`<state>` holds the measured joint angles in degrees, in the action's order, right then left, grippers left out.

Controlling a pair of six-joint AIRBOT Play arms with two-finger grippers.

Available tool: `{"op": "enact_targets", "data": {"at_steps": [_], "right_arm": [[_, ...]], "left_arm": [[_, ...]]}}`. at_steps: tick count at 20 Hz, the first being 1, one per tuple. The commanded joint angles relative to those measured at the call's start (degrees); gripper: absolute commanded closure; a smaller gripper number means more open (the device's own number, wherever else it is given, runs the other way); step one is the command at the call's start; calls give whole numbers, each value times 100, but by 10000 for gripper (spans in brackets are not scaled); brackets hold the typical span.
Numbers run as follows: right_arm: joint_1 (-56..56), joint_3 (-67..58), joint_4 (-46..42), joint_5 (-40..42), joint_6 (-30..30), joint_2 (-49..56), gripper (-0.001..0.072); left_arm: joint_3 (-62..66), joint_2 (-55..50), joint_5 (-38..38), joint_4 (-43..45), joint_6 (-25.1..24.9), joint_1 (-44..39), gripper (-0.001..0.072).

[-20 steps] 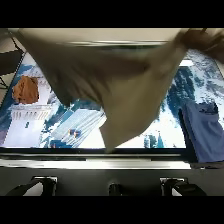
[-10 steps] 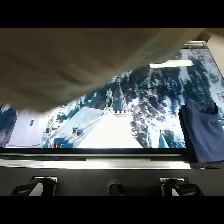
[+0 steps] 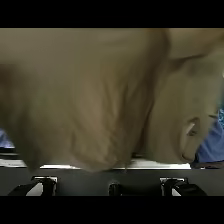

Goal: Fold the shirts.

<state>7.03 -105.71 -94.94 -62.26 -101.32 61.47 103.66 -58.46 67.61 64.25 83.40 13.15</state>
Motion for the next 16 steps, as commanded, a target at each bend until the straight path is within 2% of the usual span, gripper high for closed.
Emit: {"op": "enact_targets", "data": {"at_steps": [1,4,7,11,15,16], "right_arm": [[-4,280,129,-22,-55,1652,670],[-4,284,199,595,-918,3027,668],[-4,284,461,1154,-1867,3810,668],[-4,284,492,1991,-1978,3923,669],[7,284,968,1235,-1978,4057,669],[4,284,1054,994,-1978,4089,651]], "left_arm": [[-1123,-990,195,221,-111,-15,681],[-1908,-2068,-892,199,-105,-37,681],[-1943,-3073,-1224,-136,-92,-35,680],[-1945,-3646,-1145,-278,-109,-111,680],[-1945,-3910,-769,-282,-7,-334,675],[-1928,-3904,-586,-286,131,-367,563]]}}
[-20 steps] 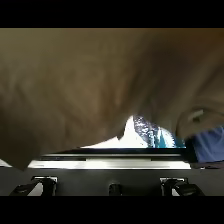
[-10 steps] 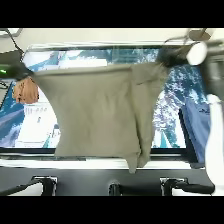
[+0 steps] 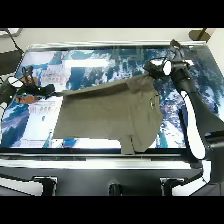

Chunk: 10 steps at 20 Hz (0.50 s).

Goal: Fold the shirts.

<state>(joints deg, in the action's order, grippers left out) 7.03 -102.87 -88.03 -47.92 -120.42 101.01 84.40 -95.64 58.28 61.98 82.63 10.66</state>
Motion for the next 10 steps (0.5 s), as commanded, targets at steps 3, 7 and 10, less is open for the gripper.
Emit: {"op": "enact_targets", "data": {"at_steps": [3,7,10], "right_arm": [[-164,-20,337,-1519,295,-118,156],[-1178,-9,667,-3895,1884,-671,294],[-1674,461,684,-5252,2503,-957,316]], "left_arm": [[518,-170,1600,2,179,103,120],[651,20,3613,63,140,1014,250],[-717,573,3639,107,-31,1615,250]]}}
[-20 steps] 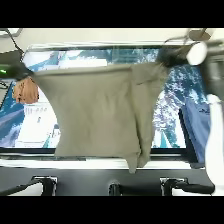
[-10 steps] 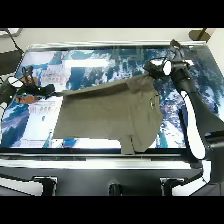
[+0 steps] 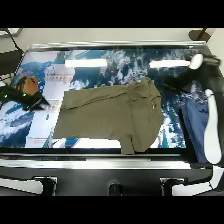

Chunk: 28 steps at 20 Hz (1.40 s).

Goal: Fold the shirts.

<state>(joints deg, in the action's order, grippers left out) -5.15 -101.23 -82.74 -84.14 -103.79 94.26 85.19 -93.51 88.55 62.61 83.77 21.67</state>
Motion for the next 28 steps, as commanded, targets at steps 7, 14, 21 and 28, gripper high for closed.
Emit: {"op": "enact_targets", "data": {"at_steps": [7,14,21,28], "right_arm": [[-424,2011,149,-960,1005,-1333,316],[-424,2170,83,-1056,1062,-1357,316],[-424,4203,249,-48,831,-2238,316],[-424,6269,1683,1749,1322,-2511,314]], "left_arm": [[-3373,824,-1200,-363,-981,824,249],[-3462,525,-1314,-710,-1117,588,264],[-3453,417,-1222,-713,-1248,426,680],[-3456,450,-1145,-715,-1397,426,680]]}}
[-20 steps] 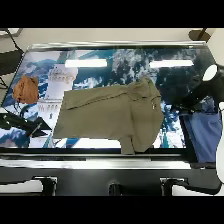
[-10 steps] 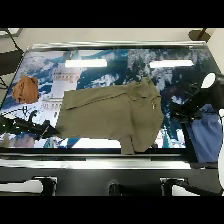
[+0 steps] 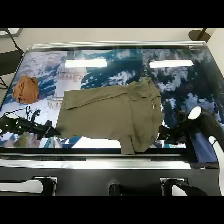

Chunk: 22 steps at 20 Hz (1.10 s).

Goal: Fold the shirts.

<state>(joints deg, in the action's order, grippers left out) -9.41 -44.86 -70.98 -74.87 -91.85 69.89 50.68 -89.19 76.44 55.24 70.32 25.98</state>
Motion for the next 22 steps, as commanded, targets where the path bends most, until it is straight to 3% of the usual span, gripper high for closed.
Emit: {"op": "enact_targets", "data": {"at_steps": [1,7,8,9,12,16,20,22], "right_arm": [[2,710,678,1032,190,-72,329],[2,802,1193,1823,278,195,345],[2,800,1294,1801,275,337,445],[2,798,1360,1805,286,426,654],[2,334,1290,1606,839,201,671],[2,-1777,1084,1725,1360,-616,671],[2,-4402,962,3329,1390,-1556,671],[2,-5421,485,3449,1362,-1978,671]], "left_arm": [[-4,31,68,22,-52,-4,680],[-2,107,162,22,-96,-4,680],[-2,118,201,22,-94,-4,680],[0,144,262,22,-96,-4,680],[343,481,452,17,-131,-11,682],[1853,1711,205,-367,26,-282,682],[4343,3224,-1281,-365,323,-605,681],[5167,3897,-2129,-203,756,-557,680]]}}
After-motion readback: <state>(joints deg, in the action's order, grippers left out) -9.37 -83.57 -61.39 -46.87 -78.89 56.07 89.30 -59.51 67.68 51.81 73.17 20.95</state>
